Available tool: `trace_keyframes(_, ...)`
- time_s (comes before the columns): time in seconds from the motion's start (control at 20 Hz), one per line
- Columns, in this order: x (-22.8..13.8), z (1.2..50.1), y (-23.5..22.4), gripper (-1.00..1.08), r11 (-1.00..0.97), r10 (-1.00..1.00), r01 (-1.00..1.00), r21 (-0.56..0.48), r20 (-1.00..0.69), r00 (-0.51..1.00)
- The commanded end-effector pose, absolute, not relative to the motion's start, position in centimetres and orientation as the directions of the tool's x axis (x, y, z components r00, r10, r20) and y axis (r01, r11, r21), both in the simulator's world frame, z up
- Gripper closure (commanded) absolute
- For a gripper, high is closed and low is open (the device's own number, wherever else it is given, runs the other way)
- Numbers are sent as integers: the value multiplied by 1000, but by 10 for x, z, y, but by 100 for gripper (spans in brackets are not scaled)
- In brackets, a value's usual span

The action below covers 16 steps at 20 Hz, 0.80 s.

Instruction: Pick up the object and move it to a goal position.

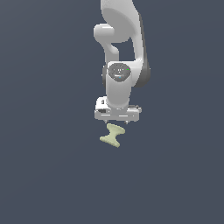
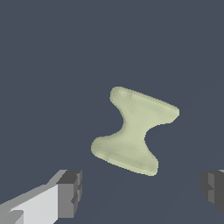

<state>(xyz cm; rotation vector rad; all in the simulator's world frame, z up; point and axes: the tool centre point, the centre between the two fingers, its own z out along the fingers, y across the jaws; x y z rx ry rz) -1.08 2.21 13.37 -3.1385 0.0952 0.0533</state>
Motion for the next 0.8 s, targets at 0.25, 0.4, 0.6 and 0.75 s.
trace_keyframes(0.25,-4,99,14,-92,-970,-243,-243,-1,-18,970)
trace_keyframes(0.4,-3,87,10,-92,-953,-303,-303,-1,-11,953)
trace_keyframes(0.6,-1,76,7,-92,-933,-359,-359,0,-5,933)
trace_keyframes(0.75,-1,71,5,-92,-923,-385,-385,0,-2,923)
